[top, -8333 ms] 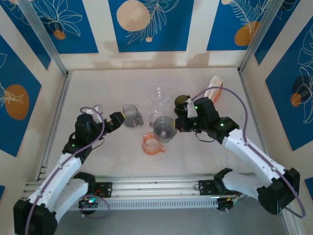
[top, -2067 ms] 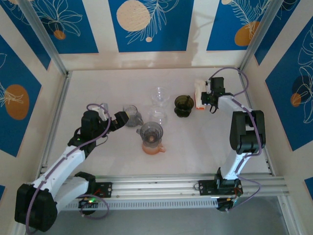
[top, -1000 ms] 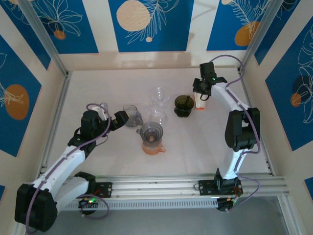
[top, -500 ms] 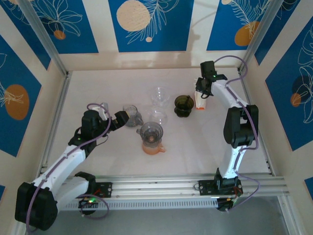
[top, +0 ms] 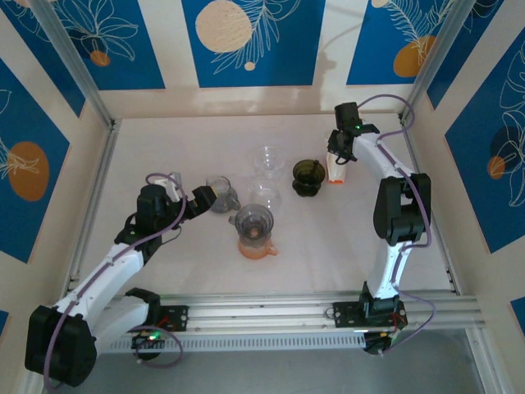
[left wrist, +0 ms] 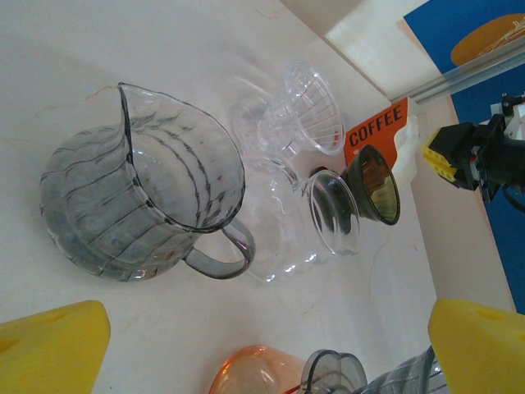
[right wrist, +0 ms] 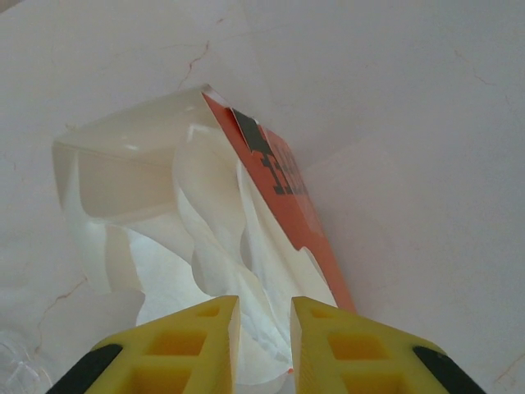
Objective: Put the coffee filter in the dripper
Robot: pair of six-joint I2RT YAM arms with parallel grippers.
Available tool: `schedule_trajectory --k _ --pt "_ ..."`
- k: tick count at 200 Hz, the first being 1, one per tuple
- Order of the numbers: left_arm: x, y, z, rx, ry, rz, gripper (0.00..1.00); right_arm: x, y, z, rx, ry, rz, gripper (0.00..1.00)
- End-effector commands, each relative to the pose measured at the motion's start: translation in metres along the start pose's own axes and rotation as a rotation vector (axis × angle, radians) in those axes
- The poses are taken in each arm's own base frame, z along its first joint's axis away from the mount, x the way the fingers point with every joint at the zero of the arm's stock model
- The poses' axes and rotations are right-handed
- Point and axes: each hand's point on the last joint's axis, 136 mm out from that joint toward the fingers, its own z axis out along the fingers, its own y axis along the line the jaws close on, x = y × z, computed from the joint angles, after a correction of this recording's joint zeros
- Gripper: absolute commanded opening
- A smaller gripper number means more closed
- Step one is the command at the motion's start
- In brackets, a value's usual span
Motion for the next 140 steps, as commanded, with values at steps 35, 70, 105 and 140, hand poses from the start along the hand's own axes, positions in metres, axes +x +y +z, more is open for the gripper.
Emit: schedule_trajectory --k 35,70,105,140 --pt "0.003 -0.001 0.002 0.013 0.006 0.006 1.0 -0.011 -0.002 0.007 0.037 -0.014 0.021 0.22" --pt "0.003 -0.001 0.003 0.011 0.008 0.007 1.0 -0.009 -0.005 0.011 0.053 -0.006 0.016 0.18" --pt "0.003 -0.001 0.003 0.01 0.009 0.007 1.0 -0.015 -0.003 0.004 0.053 -0.036 -0.001 0.09" --pt "0.003 0.0 0.004 0.009 0.011 0.006 1.0 -0.025 0.004 -0.014 0.043 -0.086 -0.037 0.0"
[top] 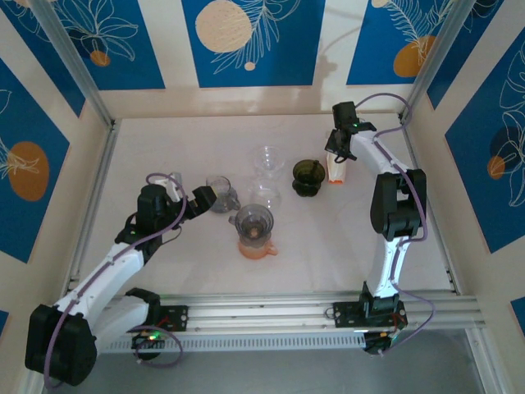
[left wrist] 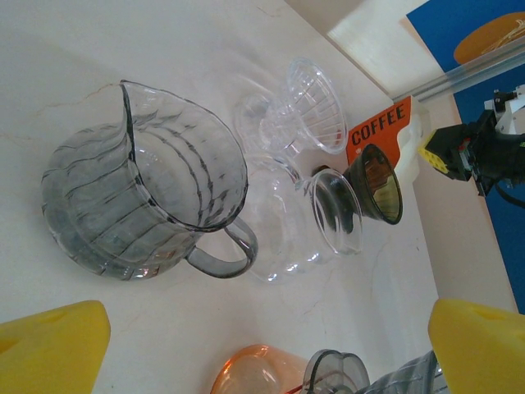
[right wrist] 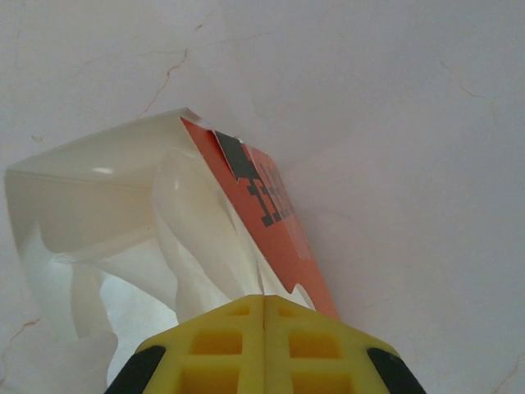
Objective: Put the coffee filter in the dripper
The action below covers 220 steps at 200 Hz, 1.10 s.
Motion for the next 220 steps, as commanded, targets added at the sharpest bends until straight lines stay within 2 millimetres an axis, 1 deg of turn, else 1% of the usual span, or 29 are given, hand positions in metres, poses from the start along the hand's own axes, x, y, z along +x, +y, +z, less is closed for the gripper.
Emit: schedule_trajectory --k 1,28,59,80,106,130,154,181,199,220 --pt "0.002 -0.002 0.002 0.013 0.005 0.009 1.0 -0.024 0.006 -0.027 -0.012 -0.086 -0.014 0.0" --pt "0.002 -0.003 0.002 0.016 0.006 0.008 1.0 -0.026 0.007 -0.041 -0.029 -0.108 -0.019 0.0" --pt "0.001 -0.004 0.002 0.02 0.006 0.007 1.0 -0.022 0.008 -0.06 -0.057 -0.128 -0.026 0.0" --pt "0.001 -0.005 0.002 0.024 0.009 0.001 1.0 -0.018 0.006 -0.066 -0.07 -0.127 -0.021 0.0" --pt "0.001 -0.006 0.002 0.029 0.012 -0.005 1.0 -0.012 0.003 -0.068 -0.066 -0.12 -0.029 0.0" --pt "0.001 -0.007 0.001 0.03 0.013 -0.006 1.0 -0.009 -0.003 -0.08 -0.074 -0.141 -0.033 0.0" --pt "-0.001 -0.011 -0.001 0.034 0.013 -0.004 1.0 -0.008 -0.008 -0.104 -0.112 -0.183 -0.031 0.0" --pt "-0.003 -0.021 -0.002 0.069 0.023 -0.002 1.0 0.0 -0.009 -0.14 -0.191 -0.225 -0.046 0.0" --pt "-0.003 -0.029 -0.002 0.093 0.045 -0.002 1.0 0.011 -0.005 -0.164 -0.263 -0.237 -0.064 0.0" --pt "0.001 -0.033 -0.006 0.092 0.072 0.003 1.0 0.035 0.009 -0.198 -0.388 -0.23 -0.114 0.0"
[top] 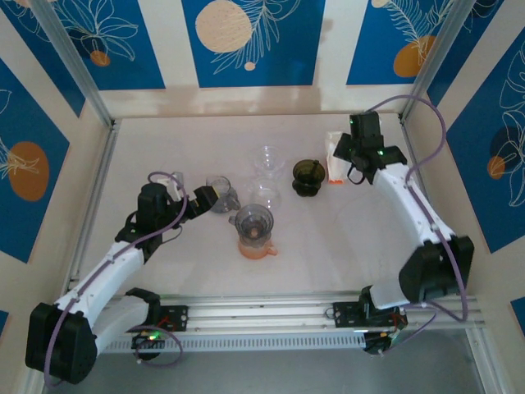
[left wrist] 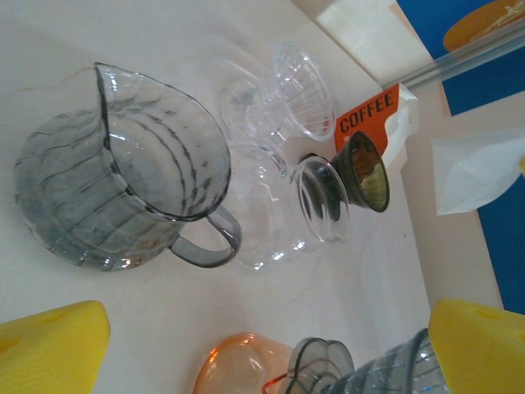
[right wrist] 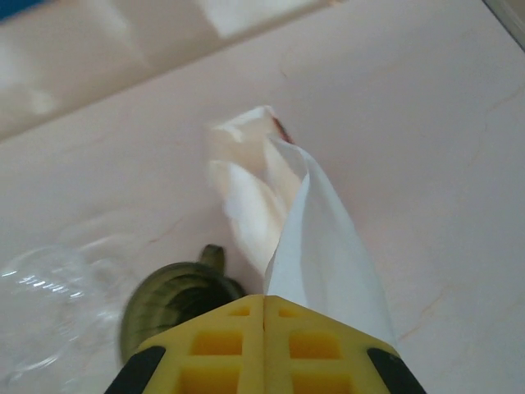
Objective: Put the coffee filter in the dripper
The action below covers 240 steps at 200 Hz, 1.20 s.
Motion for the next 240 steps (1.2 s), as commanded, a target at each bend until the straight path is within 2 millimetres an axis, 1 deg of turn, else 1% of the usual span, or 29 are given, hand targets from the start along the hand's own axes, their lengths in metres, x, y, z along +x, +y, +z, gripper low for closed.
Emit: schedule_trajectory --k 1,11,27,54,73,82,90,103,122,143,163,196,218,240 --pt "-0.001 -0.023 -0.006 0.053 0.032 0.012 1.0 0.014 0.03 -0.035 -0.168 0.01 -0.049 0.0" --pt "0.001 -0.023 -0.008 0.048 0.037 0.016 1.0 0.023 0.044 -0.054 -0.244 0.015 -0.082 0.0" --pt "0.002 -0.026 -0.013 0.048 0.035 0.021 1.0 0.045 0.068 -0.087 -0.392 0.063 -0.141 0.0" --pt "0.003 -0.031 -0.023 0.051 0.033 0.037 1.0 0.088 0.105 -0.142 -0.627 0.211 -0.264 0.0" --pt "0.004 -0.033 -0.027 0.054 0.032 0.046 1.0 0.119 0.123 -0.179 -0.715 0.312 -0.378 0.0" --pt "0.005 -0.032 -0.029 0.053 0.028 0.046 1.0 0.13 0.128 -0.193 -0.744 0.351 -0.413 0.0" --pt "0.005 -0.032 -0.03 0.054 0.029 0.047 1.0 0.139 0.132 -0.204 -0.76 0.392 -0.434 0.0" --pt "0.006 -0.033 -0.03 0.059 0.029 0.045 1.0 0.15 0.136 -0.216 -0.767 0.447 -0.462 0.0" --pt "0.007 -0.034 -0.03 0.069 0.036 0.04 1.0 0.164 0.137 -0.221 -0.736 0.514 -0.495 0.0" --pt "0.008 -0.038 -0.03 0.08 0.046 0.042 1.0 0.176 0.142 -0.218 -0.707 0.576 -0.517 0.0" --pt "0.009 -0.041 -0.031 0.091 0.056 0.048 1.0 0.186 0.153 -0.211 -0.69 0.627 -0.536 0.0" --pt "0.011 -0.044 -0.033 0.101 0.062 0.056 1.0 0.192 0.171 -0.194 -0.628 0.669 -0.582 0.0" --pt "0.013 -0.045 -0.036 0.11 0.064 0.06 1.0 0.196 0.184 -0.187 -0.61 0.69 -0.615 0.0" --pt "0.014 -0.048 -0.039 0.121 0.064 0.062 1.0 0.205 0.198 -0.181 -0.609 0.726 -0.643 0.0"
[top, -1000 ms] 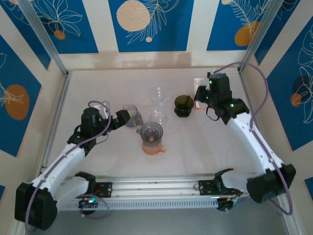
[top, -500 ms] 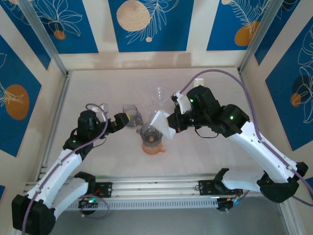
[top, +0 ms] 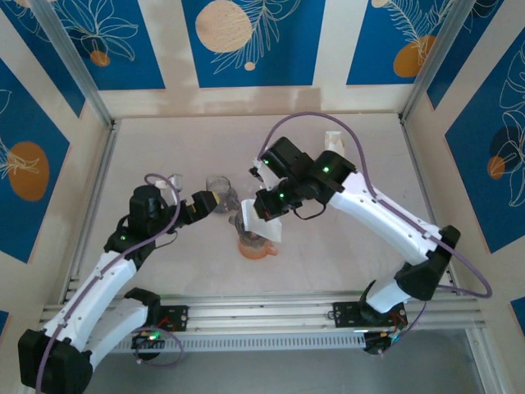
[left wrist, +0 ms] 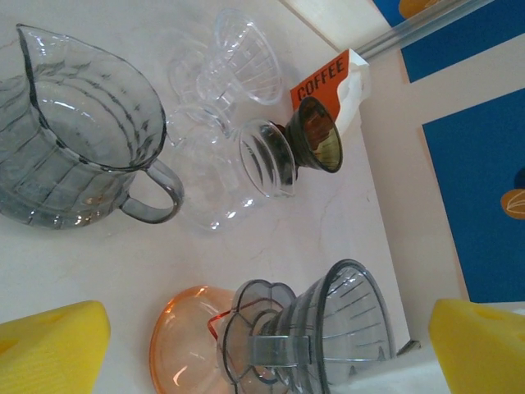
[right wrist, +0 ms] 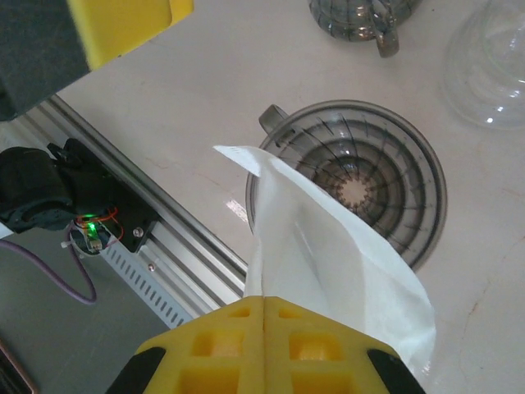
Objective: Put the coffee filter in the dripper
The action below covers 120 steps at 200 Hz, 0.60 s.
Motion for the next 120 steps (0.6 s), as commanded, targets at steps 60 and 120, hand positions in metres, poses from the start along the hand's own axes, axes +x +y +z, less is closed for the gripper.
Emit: schedule_trajectory --k 60,120 --pt "0.002 -0.021 -0.009 0.062 0.019 0.041 1.0 -0.01 0.007 0.051 0.044 0.116 -0.042 0.0" --pt "0.002 -0.026 -0.009 0.079 0.029 0.036 1.0 -0.008 -0.009 0.077 0.053 0.145 -0.007 0.0"
